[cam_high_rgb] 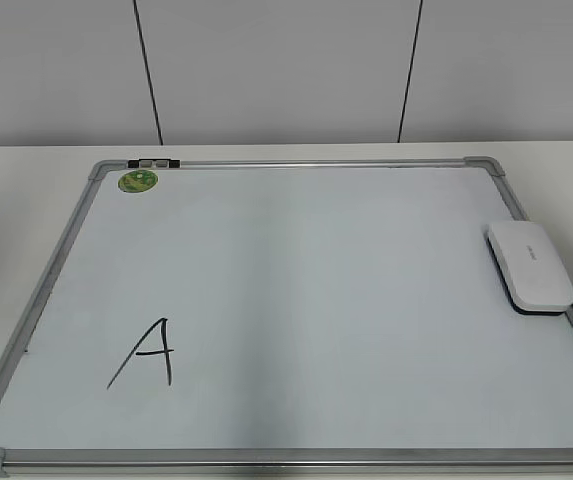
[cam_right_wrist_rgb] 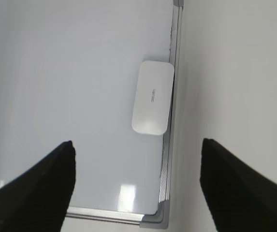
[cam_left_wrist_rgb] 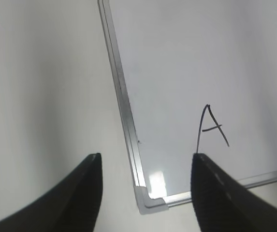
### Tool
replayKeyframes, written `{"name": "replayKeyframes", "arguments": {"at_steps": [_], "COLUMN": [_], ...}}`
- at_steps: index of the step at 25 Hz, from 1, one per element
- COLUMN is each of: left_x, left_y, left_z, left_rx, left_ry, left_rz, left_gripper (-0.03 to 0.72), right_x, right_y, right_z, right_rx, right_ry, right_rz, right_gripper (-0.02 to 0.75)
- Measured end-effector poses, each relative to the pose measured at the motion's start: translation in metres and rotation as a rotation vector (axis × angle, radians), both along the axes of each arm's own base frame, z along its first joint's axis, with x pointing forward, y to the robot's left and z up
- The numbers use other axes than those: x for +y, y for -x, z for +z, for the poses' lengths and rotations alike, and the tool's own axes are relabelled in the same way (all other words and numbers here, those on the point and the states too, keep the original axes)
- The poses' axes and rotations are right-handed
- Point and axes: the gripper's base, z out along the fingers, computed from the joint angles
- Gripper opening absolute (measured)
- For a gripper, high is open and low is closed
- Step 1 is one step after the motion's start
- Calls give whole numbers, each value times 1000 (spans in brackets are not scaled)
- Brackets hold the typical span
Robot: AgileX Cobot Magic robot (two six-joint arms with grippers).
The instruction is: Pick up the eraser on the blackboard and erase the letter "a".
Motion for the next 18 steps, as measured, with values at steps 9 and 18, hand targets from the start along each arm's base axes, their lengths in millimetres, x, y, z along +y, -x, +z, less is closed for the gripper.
{"name": "replayKeyframes", "arguments": {"at_steps": [9, 18], "left_x": [-7, -8], "left_y": [100, 172], "left_z": [-24, -64], "left_rx": [-35, -105], "left_ry": [28, 19], "left_rz": [17, -9], "left_gripper": [430, 430], "right_x": [0, 0], "right_y": [106, 170], "right_z": [2, -23], "right_rx": [-122, -184], "right_ry": [10, -1], "right_rz": [4, -9], "right_gripper": [594, 594]}}
